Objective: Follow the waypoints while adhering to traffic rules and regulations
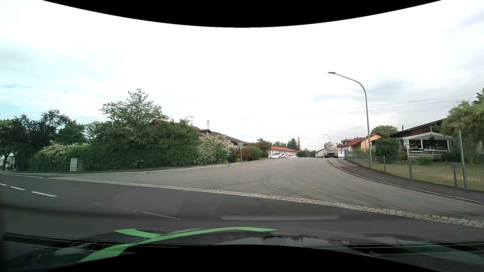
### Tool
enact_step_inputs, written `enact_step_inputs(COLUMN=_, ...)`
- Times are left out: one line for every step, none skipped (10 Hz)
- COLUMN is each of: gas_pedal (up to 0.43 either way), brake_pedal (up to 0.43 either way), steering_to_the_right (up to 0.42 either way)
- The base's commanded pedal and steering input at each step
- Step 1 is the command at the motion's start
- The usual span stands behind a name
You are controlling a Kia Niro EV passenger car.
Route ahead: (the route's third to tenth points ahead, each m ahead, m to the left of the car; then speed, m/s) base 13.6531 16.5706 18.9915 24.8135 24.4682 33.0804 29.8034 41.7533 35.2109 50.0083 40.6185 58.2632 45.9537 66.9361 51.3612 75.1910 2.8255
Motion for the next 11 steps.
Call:
enact_step_inputs(gas_pedal=0.331, brake_pedal=0.000, steering_to_the_right=-0.349)
enact_step_inputs(gas_pedal=0.331, brake_pedal=0.000, steering_to_the_right=-0.364)
enact_step_inputs(gas_pedal=0.331, brake_pedal=0.000, steering_to_the_right=-0.385)
enact_step_inputs(gas_pedal=0.331, brake_pedal=0.000, steering_to_the_right=-0.403)
enact_step_inputs(gas_pedal=0.331, brake_pedal=0.000, steering_to_the_right=-0.411)
enact_step_inputs(gas_pedal=0.319, brake_pedal=0.000, steering_to_the_right=-0.417)
enact_step_inputs(gas_pedal=0.319, brake_pedal=0.000, steering_to_the_right=-0.417)
enact_step_inputs(gas_pedal=0.311, brake_pedal=0.000, steering_to_the_right=-0.413)
enact_step_inputs(gas_pedal=0.311, brake_pedal=0.000, steering_to_the_right=-0.407)
enact_step_inputs(gas_pedal=0.311, brake_pedal=0.000, steering_to_the_right=-0.402)
enact_step_inputs(gas_pedal=0.311, brake_pedal=0.000, steering_to_the_right=-0.397)
